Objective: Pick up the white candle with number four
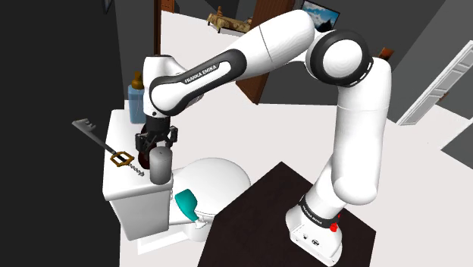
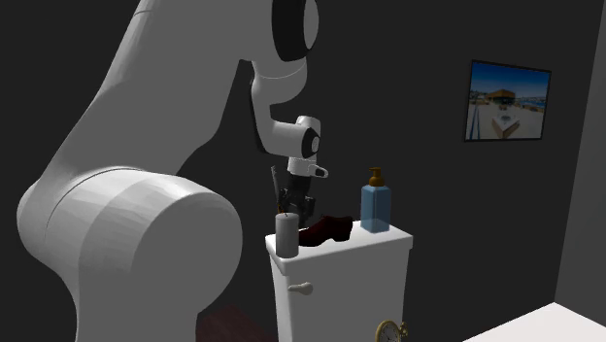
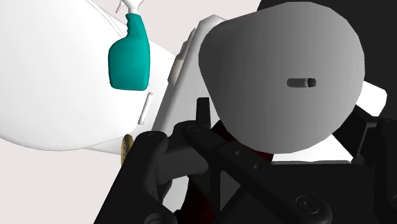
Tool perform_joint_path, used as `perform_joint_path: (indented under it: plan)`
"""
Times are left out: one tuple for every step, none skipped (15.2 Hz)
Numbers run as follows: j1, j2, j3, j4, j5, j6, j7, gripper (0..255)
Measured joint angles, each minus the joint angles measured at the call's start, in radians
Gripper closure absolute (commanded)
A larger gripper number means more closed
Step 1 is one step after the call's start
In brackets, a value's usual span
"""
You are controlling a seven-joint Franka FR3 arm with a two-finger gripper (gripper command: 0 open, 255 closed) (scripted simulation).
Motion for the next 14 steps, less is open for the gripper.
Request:
perform_joint_path:
  plan:
    - [0.0,0.0,0.0,0.0,0.0,0.0,0.0,255]
    - [0.0,0.0,0.0,0.0,0.0,0.0,0.0,255]
    - [0.0,0.001,0.0,0.001,-0.001,0.0,0.0,255]
    - [0.0,0.001,0.0,0.002,-0.001,0.0,0.001,255]
    - [0.0,0.002,0.0,0.002,-0.001,0.0,0.0,255]
    - [0.001,0.001,0.0,0.002,0.0,-0.001,0.001,255]
    - [0.0,-0.004,0.001,0.0,0.001,-0.006,0.0,255]
    - [-0.001,-0.009,0.002,0.003,0.002,-0.014,0.001,255]
    - [-0.002,-0.017,0.003,0.005,0.004,-0.025,0.001,255]
    - [-0.002,-0.023,0.004,0.008,0.006,-0.034,0.002,255]
    - [-0.004,-0.034,0.005,0.008,0.008,-0.044,0.0,255]
    - [-0.004,-0.039,0.006,0.011,0.009,-0.053,0.001,255]
    - [-0.005,-0.047,0.007,0.015,0.011,-0.064,0.002,255]
    - [-0.006,-0.053,0.008,0.018,0.013,-0.073,0.001,255]
